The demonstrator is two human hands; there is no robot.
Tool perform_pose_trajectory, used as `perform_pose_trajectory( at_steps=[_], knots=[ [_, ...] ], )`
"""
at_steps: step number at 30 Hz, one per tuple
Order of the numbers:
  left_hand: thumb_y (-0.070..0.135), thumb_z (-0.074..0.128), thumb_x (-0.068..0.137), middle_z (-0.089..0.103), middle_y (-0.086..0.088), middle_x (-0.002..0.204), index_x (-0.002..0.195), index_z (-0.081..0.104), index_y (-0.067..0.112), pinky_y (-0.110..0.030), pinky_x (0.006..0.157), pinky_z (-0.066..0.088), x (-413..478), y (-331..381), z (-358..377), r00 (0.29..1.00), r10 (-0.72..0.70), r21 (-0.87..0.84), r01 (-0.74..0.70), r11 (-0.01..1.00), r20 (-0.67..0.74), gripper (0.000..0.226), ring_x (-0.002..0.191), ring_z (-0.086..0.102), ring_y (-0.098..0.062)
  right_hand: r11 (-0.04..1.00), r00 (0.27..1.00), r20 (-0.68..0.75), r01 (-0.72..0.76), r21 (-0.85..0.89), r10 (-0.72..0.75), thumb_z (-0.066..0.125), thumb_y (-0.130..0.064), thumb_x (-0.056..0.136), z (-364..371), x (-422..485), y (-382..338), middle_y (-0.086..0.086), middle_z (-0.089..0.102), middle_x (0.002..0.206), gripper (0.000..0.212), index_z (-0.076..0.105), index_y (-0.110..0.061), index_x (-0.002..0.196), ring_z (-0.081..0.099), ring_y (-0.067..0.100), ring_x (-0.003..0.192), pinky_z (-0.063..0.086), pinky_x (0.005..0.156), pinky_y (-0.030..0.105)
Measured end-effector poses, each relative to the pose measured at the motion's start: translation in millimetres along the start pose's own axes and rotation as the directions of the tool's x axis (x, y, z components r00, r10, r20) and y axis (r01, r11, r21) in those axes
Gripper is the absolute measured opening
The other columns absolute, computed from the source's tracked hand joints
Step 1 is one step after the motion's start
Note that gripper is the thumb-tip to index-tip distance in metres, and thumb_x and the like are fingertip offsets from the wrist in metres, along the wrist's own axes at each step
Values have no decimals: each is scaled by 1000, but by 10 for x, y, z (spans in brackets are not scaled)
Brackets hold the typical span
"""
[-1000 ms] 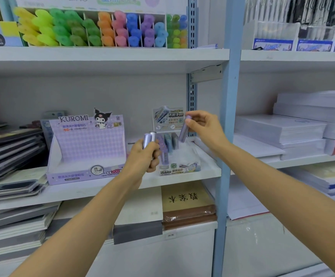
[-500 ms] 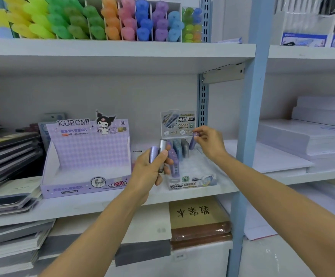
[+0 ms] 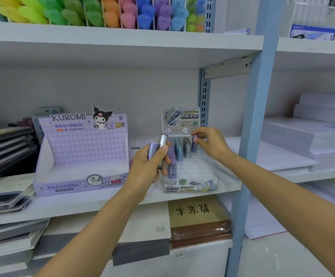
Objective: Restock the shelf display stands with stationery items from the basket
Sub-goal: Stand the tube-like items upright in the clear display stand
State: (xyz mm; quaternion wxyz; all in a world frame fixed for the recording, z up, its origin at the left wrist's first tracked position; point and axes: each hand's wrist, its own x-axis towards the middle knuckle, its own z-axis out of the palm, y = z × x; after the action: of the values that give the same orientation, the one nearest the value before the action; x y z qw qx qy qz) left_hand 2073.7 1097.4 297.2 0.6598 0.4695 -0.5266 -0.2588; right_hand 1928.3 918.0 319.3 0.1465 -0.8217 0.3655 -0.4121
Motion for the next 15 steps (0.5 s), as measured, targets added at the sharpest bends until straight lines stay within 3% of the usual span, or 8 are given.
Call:
perform_pose_trajectory(
  at_steps=[4,8,11,15],
  knots=[
    [25,53,97,63,4,65,110,63,13,-17,38,30,-4,27,0,1000,-7,1,7,1000,-5,20,49,49,-10,1000,999,-44,-11,9,12,63,-4,90,14,7,3,6,65,97,22,59,-11,110,60,20,90,50,83,32],
    [25,57,96,66,2,68,108,60,17,-18,39,32,6,55,-7,1000,-2,-1,2,1000,6,15,49,50,-11,999,996,-92,-14,-39,10,67,-9,88,66,59,4,8,59,107,12,63,-17,96,55,24,105,44,89,31],
    [26,61,93,68,-1,70,111,56,14,-16,39,32,7,69,-13,1000,-12,-5,12,1000,8,21,48,51,-11,992,997,-39,-75,-101,71,65,-15,90,92,81,37,12,53,120,12,70,-14,101,47,28,120,41,103,40],
    [24,63,92,71,-5,74,109,55,5,-16,39,33,-17,93,-19,1000,-2,-3,2,1000,6,27,47,50,-12,992,997,-12,-82,-93,81,61,-14,93,46,38,8,13,53,128,20,71,-11,110,46,29,124,39,107,42]
  ],
)
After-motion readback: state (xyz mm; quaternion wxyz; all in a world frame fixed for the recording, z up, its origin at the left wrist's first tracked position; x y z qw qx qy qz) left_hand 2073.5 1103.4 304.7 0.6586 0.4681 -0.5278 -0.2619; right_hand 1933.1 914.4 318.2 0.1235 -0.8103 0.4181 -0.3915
